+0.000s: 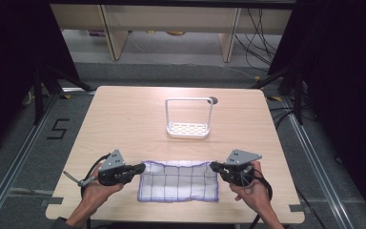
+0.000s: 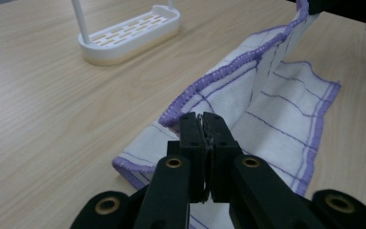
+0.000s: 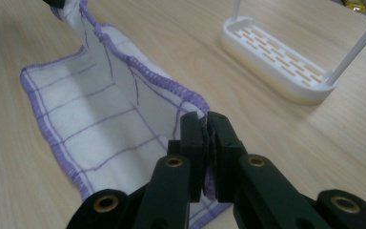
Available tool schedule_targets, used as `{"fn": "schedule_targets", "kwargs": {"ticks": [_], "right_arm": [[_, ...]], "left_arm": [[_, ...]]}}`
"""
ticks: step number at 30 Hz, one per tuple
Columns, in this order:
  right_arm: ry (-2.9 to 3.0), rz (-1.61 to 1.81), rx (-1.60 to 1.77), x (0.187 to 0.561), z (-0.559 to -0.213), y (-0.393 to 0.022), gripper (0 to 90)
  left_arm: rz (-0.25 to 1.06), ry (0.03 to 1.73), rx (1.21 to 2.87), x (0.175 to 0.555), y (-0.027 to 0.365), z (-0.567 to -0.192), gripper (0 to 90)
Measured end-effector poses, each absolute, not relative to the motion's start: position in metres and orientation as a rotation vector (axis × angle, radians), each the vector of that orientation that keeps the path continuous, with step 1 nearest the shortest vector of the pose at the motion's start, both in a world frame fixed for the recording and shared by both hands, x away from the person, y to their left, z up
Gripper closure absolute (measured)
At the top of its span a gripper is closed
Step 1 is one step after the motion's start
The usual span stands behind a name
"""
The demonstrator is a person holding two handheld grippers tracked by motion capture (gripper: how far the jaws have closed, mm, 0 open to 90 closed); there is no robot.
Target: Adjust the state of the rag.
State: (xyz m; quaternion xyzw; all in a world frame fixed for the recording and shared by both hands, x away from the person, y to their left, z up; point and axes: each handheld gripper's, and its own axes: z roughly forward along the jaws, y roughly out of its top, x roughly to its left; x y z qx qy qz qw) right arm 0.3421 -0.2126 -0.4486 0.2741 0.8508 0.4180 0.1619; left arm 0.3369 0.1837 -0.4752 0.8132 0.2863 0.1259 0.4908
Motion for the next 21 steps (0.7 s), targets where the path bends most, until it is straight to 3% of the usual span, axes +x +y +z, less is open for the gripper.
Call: {"fn": "schedule_targets", "kwargs": {"ticks": [14, 21], "right_arm": [[2.556, 1.082, 0.757, 0.313, -0.476, -0.213, 84.8], [2.583, 1.112, 0.794, 0.302, -0.479, -0.217, 72.2]], "left_arm": [[0.254, 0.659, 2.101, 0.309, 0.173, -0.505, 86.1], [0.229, 0.676, 2.108, 0.3, 0.178, -0.507, 69.9]]}}
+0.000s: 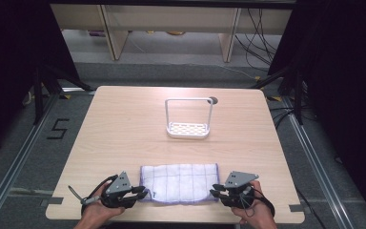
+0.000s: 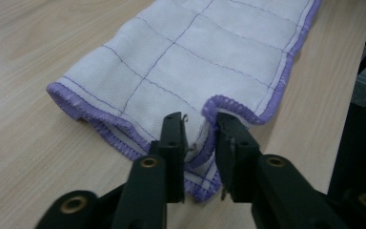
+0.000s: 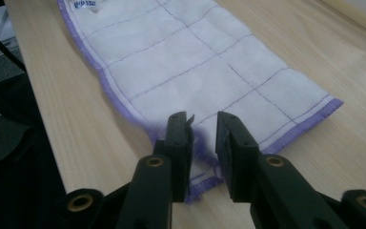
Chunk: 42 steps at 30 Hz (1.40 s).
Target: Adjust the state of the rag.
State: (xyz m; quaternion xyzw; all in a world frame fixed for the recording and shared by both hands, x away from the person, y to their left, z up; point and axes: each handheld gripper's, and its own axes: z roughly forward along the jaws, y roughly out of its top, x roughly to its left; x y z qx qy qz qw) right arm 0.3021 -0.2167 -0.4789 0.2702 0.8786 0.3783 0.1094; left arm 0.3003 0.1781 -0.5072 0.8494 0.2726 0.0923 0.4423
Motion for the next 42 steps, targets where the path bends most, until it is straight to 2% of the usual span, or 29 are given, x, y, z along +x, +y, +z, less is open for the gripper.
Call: {"fn": "schedule_targets", "kwargs": {"ticks": [5, 12, 16, 20, 25, 27, 32, 35, 42], "right_arm": [[2.549, 1.155, 0.831, 0.3, -0.474, -0.223, 66.9], [2.469, 1.136, 0.945, 0.317, -0.472, -0.229, 58.1], [2.411, 1.107, 1.053, 0.334, -0.472, -0.229, 50.5], [2.404, 1.072, 1.17, 0.349, -0.475, -0.226, 47.0], [2.407, 1.033, 1.162, 0.363, -0.48, -0.223, 45.3], [2.41, 1.028, 1.158, 0.366, -0.482, -0.223, 44.9], [2.41, 1.023, 1.16, 0.368, -0.483, -0.223, 45.6], [2.411, 1.02, 1.185, 0.369, -0.483, -0.223, 46.9], [2.429, 0.992, 1.167, 0.377, -0.489, -0.22, 47.1]], "left_arm": [[0.221, 0.706, 2.025, 0.297, 0.184, -0.495, 61.3], [0.242, 0.783, 1.948, 0.323, 0.193, -0.481, 52.4], [0.265, 0.825, 1.999, 0.347, 0.189, -0.481, 46.6], [0.248, 0.843, 2.068, 0.369, 0.182, -0.491, 44.5], [0.236, 0.858, 2.126, 0.384, 0.174, -0.5, 43.7], [0.236, 0.848, 2.144, 0.386, 0.173, -0.502, 46.5], [0.244, 0.801, 2.165, 0.396, 0.175, -0.503, 72.8], [0.247, 0.818, 2.149, 0.403, 0.177, -0.504, 84.1], [0.231, 0.832, 2.159, 0.406, 0.176, -0.508, 83.8]]}}
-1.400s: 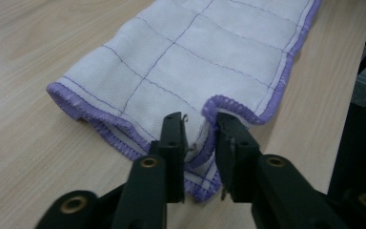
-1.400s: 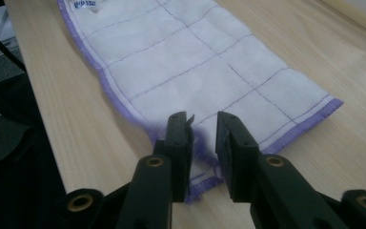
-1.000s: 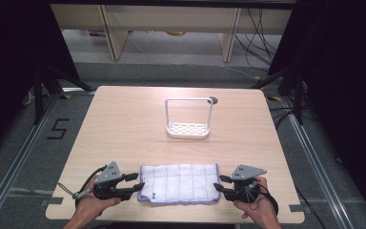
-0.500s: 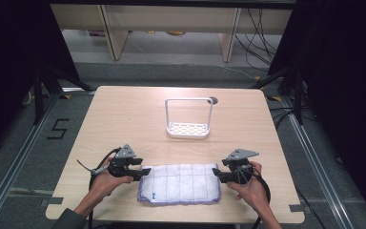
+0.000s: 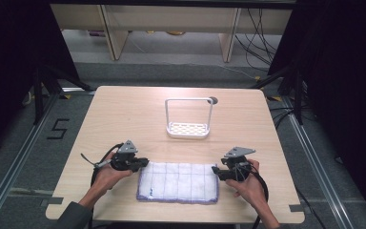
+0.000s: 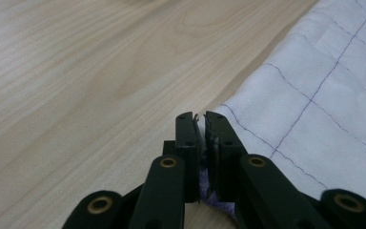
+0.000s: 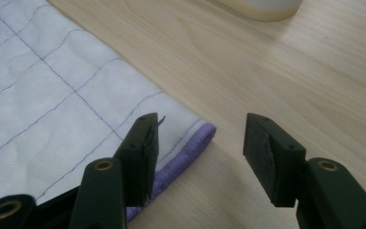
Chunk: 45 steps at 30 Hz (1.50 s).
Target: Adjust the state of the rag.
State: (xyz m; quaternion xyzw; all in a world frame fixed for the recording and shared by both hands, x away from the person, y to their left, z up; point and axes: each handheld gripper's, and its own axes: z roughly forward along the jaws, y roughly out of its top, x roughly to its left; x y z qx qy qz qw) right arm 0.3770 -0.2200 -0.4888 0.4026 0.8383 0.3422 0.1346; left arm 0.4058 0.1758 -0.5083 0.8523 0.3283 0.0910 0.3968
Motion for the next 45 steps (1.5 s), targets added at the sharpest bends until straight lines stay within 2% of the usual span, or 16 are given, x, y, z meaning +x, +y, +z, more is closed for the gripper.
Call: {"fn": "schedule_targets", "kwargs": {"ticks": [8, 13, 15, 19, 22, 32, 45], "right_arm": [[2.443, 0.96, 1.174, 0.382, -0.494, -0.216, 47.4], [2.454, 0.953, 1.178, 0.387, -0.496, -0.21, 50.6], [2.476, 0.939, 1.145, 0.39, -0.498, -0.207, 58.5], [2.501, 0.934, 1.098, 0.394, -0.501, -0.203, 79.8], [2.521, 0.933, 1.044, 0.396, -0.498, -0.203, 86.3], [2.527, 0.91, 0.959, 0.422, -0.479, -0.195, 87.6], [2.501, 0.946, 0.879, 0.47, -0.486, -0.147, 85.8]], "left_arm": [[0.225, 0.845, 2.14, 0.405, 0.174, -0.512, 84.1], [0.231, 0.821, 2.17, 0.405, 0.176, -0.512, 84.1], [0.227, 0.831, 2.155, 0.405, 0.176, -0.512, 84.0], [0.227, 0.83, 2.15, 0.402, 0.177, -0.513, 84.0], [0.224, 0.824, 2.161, 0.401, 0.179, -0.513, 84.2], [0.215, 0.776, 2.2, 0.374, 0.178, -0.508, 85.9], [0.14, 0.733, 2.16, 0.32, 0.17, -0.508, 85.4]]}}
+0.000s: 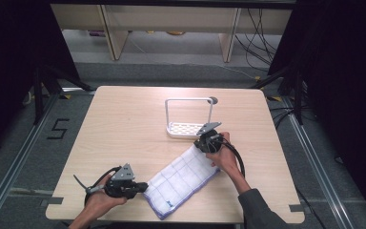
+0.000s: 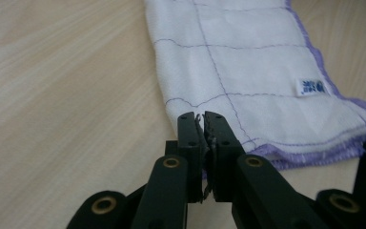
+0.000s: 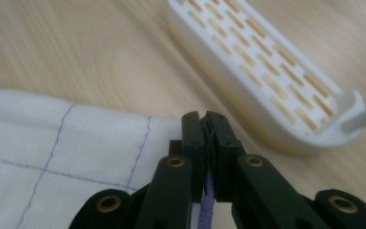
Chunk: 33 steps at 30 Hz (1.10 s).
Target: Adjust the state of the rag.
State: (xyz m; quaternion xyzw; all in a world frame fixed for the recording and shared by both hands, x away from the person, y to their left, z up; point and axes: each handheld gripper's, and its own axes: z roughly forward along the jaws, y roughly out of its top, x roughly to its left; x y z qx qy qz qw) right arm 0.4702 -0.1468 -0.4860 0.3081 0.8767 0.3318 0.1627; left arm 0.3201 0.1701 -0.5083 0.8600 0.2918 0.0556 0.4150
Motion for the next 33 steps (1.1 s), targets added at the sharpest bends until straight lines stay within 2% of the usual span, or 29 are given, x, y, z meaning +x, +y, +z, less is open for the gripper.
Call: {"fn": "schedule_targets", "kwargs": {"ticks": [1, 3, 7, 9, 14, 19, 24, 30, 33], "right_arm": [[2.515, 0.943, 0.879, 0.471, -0.484, -0.145, 82.7], [2.453, 0.94, 0.882, 0.469, -0.479, -0.144, 70.5], [2.401, 0.955, 0.949, 0.458, -0.464, -0.163, 61.2], [2.402, 0.985, 1.033, 0.448, -0.461, -0.176, 58.2], [2.423, 0.965, 1.061, 0.416, -0.459, -0.197, 55.3], [2.408, 0.994, 1.154, 0.395, -0.464, -0.219, 54.5], [2.398, 0.997, 1.217, 0.388, -0.469, -0.227, 53.5], [2.374, 1.012, 1.25, 0.386, -0.478, -0.227, 46.4], [2.378, 1.005, 1.244, 0.389, -0.484, -0.225, 45.0]], "left_arm": [[0.13, 0.727, 2.161, 0.316, 0.169, -0.508, 85.1], [0.094, 0.723, 2.16, 0.309, 0.168, -0.508, 82.3], [0.086, 0.725, 2.113, 0.303, 0.17, -0.503, 69.8], [0.129, 0.735, 2.092, 0.305, 0.172, -0.499, 68.4], [0.174, 0.746, 2.055, 0.323, 0.171, -0.487, 60.9], [0.171, 0.767, 2.044, 0.357, 0.15, -0.48, 56.4], [0.181, 0.783, 2.062, 0.384, 0.123, -0.482, 54.7], [0.135, 0.797, 2.08, 0.421, 0.094, -0.484, 51.4], [0.162, 0.812, 2.088, 0.438, 0.08, -0.487, 51.5]]}}
